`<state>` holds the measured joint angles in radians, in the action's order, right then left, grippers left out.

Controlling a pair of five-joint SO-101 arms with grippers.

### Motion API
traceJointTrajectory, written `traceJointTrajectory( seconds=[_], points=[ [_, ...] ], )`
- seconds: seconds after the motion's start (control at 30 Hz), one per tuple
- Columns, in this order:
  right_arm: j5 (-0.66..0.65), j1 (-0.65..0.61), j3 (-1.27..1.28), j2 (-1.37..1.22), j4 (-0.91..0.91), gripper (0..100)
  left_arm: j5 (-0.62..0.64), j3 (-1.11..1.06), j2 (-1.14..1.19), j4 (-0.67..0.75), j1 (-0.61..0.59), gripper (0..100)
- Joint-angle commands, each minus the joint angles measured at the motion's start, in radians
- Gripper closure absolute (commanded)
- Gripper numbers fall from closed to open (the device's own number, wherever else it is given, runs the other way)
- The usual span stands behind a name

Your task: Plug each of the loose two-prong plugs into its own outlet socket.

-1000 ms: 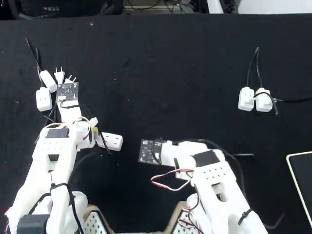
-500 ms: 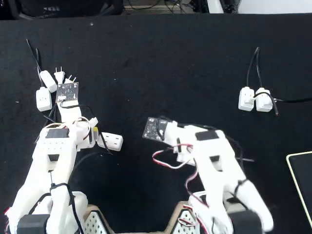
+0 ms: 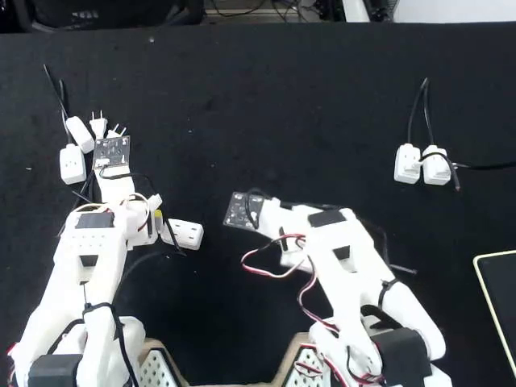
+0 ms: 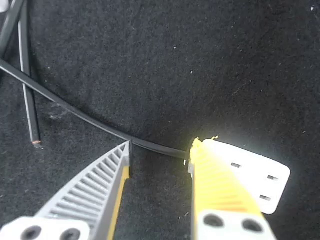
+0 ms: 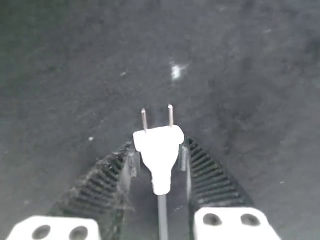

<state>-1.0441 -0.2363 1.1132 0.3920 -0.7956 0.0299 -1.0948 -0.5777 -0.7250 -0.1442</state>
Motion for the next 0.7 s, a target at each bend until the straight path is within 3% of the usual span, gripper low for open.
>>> traceJointTrajectory(
  seconds=[0.0,0.1,0.33,0.67],
  points=[
    [0.008,0.012,-0.019,-0.010,0.103,93.3,-0.006,0.012,-0.020,0.003,-0.007,80],
    [0.008,0.049,-0.033,-0.010,0.132,98.9,-0.006,0.012,-0.020,0.003,-0.007,80],
    [0.023,0.121,-0.101,-0.010,0.127,98.5,-0.006,0.012,-0.020,0.003,-0.007,80],
    [0.356,0.058,-0.165,-0.013,-0.002,97.2,-0.006,0.010,-0.020,0.003,-0.007,80]
  ],
)
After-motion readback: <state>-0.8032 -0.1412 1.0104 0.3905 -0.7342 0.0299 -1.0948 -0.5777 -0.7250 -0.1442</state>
